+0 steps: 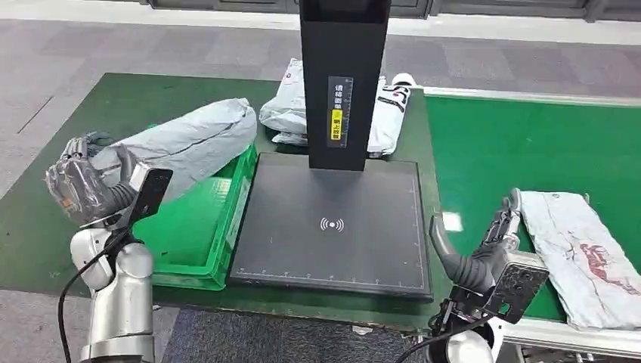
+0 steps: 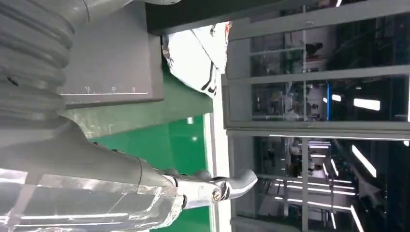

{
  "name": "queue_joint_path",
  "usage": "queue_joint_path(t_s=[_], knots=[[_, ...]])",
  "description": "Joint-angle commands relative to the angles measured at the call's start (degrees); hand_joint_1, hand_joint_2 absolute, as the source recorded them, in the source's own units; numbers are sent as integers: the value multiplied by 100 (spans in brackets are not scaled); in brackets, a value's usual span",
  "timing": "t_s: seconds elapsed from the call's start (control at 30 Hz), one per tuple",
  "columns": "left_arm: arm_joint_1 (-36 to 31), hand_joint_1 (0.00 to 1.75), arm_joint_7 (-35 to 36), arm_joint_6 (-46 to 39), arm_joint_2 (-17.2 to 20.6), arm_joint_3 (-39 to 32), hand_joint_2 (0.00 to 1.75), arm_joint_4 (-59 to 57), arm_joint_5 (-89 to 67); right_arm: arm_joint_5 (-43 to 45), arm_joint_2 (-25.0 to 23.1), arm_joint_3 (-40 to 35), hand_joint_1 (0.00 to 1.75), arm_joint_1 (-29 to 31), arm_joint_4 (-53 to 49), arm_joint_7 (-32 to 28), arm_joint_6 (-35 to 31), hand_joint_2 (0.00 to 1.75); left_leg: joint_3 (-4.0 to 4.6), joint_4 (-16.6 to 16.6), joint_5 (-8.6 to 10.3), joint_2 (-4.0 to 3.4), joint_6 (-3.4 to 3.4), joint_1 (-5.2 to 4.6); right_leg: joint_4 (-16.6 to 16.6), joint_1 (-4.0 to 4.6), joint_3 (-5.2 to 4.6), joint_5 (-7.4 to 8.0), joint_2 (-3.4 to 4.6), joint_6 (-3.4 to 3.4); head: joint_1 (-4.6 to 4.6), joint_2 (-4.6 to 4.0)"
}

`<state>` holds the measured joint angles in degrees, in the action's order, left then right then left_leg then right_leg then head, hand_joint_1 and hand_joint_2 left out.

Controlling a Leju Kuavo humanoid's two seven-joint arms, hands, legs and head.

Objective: Moved the parcel from conveyor to table for the left to box.

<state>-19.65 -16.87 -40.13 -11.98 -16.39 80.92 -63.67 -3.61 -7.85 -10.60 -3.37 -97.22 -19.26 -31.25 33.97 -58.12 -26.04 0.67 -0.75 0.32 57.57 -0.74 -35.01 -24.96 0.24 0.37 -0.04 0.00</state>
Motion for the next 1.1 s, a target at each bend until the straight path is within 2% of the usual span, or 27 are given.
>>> queue_joint_path(t_s=[0.03,0.17,0.27,0.33,0.43,0.47,0.53,0.67,0.7,0.73,0.77,0.83,0.87,0.93,0.97,1.03,1.07,1.1], knots=[[-467,0,-220,13,457,-147,0,-1181,273,9,59,113,0,123,383,56,-58,175,-23,14,2,-4,1,2,-14,3,23,2,-3,-3,0,0],[-467,0,-220,13,457,-147,0,-1181,273,9,59,113,0,123,383,56,-58,175,-14,8,2,-4,-1,1,-8,2,12,1,-2,-3,0,2],[-848,0,-523,13,650,-204,0,-1863,569,4,68,102,0,154,461,9,-62,175,-24,16,4,-8,-1,3,-17,5,22,3,-2,-5,0,0],[-877,0,-623,13,425,-403,0,-1993,464,46,98,139,0,130,458,-54,-98,175,-17,9,4,2,-2,5,-11,7,18,1,-10,-4,0,0],[-633,0,-369,13,82,-330,0,-1621,211,51,97,222,0,69,363,-57,-137,175,-28,18,6,3,1,3,-21,6,31,2,-14,-3,0,2],[-571,0,-283,13,22,-201,0,-1531,216,53,99,242,0,38,316,-55,-137,175,-17,8,3,-4,-1,1,-10,3,15,1,-3,-2,0,2],[-559,0,-244,13,15,-147,0,-1506,225,54,99,245,0,27,301,-53,-133,175,-46,33,4,-6,3,2,-39,6,48,3,-9,-2,-2,2],[-611,0,-143,13,304,743,0,-1626,1444,34,81,312,0,-62,228,-54,-150,175,-15,6,2,9,1,1,-11,2,20,-3,-16,-1,0,0],[-646,0,-547,745,517,1687,0,-1583,3670,26,107,383,0,-163,161,-74,-188,175,-15,7,2,13,1,2,-13,4,22,-3,-20,-1,0,2],[-622,0,-381,998,734,2430,0,-1381,4958,37,166,462,0,-260,98,-108,-160,175,-19,9,1,11,1,4,-16,6,27,-2,-19,-2,0,2],[-620,0,-190,671,856,2857,0,-1265,5120,70,181,528,0,-301,75,-144,-87,175,-4,3,5,24,0,4,-9,5,14,-3,-30,-3,0,0],[-595,0,-160,726,989,3138,0,-1138,5515,72,185,574,0,-313,77,-156,-45,175,-5,3,6,46,0,6,-12,8,21,-9,-56,-4,0,2],[-482,0,-272,1317,1179,3417,175,-887,6337,-29,231,612,0,-311,107,-70,-30,175,-12,7,5,38,0,5,-16,8,22,-8,-48,-5,0,0],[62,0,-364,1913,1163,3674,175,-120,7115,-545,450,775,0,-332,228,257,-59,175,-15,6,-1,9,-1,5,-15,10,17,-3,-19,-5,0,2],[491,0,-294,2378,1014,3734,175,478,7265,-1322,563,991,0,-352,231,790,-47,175,-18,10,0,15,2,2,-19,9,24,-3,-25,-3,0,0],[886,0,-190,2548,903,3838,175,1019,7255,-1561,590,1409,0,-321,211,1009,325,175,-21,12,-5,-9,4,3,-23,7,25,0,0,1,0,2],[1123,0,-184,3026,785,3884,175,1260,7429,-2730,631,1796,0,-222,361,1706,246,175,-32,18,-11,-19,8,-3,-27,1,30,-3,10,4,-2,0],[1190,0,-172,3038,740,3903,175,1324,7373,-2719,618,1988,0,-177,397,1637,414,175,-25,11,-14,-17,6,-5,-21,-4,24,-5,6,5,0,2]])
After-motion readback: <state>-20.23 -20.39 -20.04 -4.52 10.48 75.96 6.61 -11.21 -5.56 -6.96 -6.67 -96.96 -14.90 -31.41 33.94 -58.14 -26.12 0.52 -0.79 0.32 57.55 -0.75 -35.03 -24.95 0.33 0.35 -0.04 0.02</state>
